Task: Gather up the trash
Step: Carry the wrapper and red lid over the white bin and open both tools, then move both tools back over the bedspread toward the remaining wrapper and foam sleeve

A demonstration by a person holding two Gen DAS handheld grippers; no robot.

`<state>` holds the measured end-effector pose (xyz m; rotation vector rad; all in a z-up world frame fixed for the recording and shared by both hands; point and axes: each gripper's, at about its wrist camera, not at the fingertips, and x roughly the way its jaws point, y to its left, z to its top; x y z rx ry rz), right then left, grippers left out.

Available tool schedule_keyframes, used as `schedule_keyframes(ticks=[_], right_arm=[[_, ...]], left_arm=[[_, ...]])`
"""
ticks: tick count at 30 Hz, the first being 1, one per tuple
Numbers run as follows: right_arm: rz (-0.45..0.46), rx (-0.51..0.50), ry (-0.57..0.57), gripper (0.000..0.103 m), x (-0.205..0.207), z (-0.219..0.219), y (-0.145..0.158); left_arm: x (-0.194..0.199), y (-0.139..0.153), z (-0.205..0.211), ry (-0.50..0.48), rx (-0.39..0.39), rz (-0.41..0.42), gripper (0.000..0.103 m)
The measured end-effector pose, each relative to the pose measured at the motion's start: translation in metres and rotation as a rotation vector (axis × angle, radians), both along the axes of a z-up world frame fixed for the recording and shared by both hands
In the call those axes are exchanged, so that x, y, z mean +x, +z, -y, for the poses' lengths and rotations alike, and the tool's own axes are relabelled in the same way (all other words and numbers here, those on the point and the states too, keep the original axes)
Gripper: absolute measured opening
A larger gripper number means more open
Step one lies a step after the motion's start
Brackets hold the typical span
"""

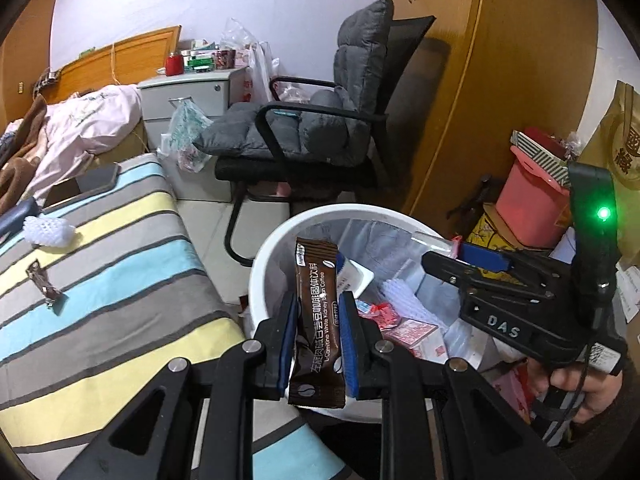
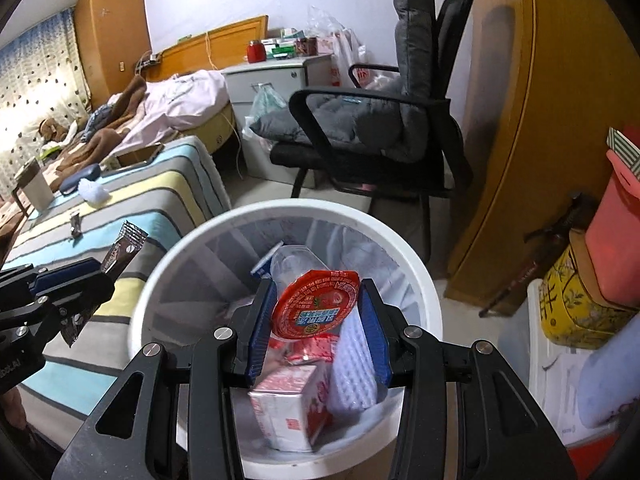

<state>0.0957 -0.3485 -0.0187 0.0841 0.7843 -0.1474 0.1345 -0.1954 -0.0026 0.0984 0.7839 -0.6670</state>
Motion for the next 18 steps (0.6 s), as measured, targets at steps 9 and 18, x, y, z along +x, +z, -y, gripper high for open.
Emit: schedule_keyframes(ticks=[9,18], right_arm=[[-0.006,-0.02,-0.01,0.046,-0.001,0.003,0.001],[0.013,-0.013,-0.035,0.056,-0.003,0.002,0.004]], left_arm=[[0.002,0.001,-0.002,0.025,0.011,0.007,0.045],[0.001,0.009,-0.019,0.066,-0.009,0.029,0.052]])
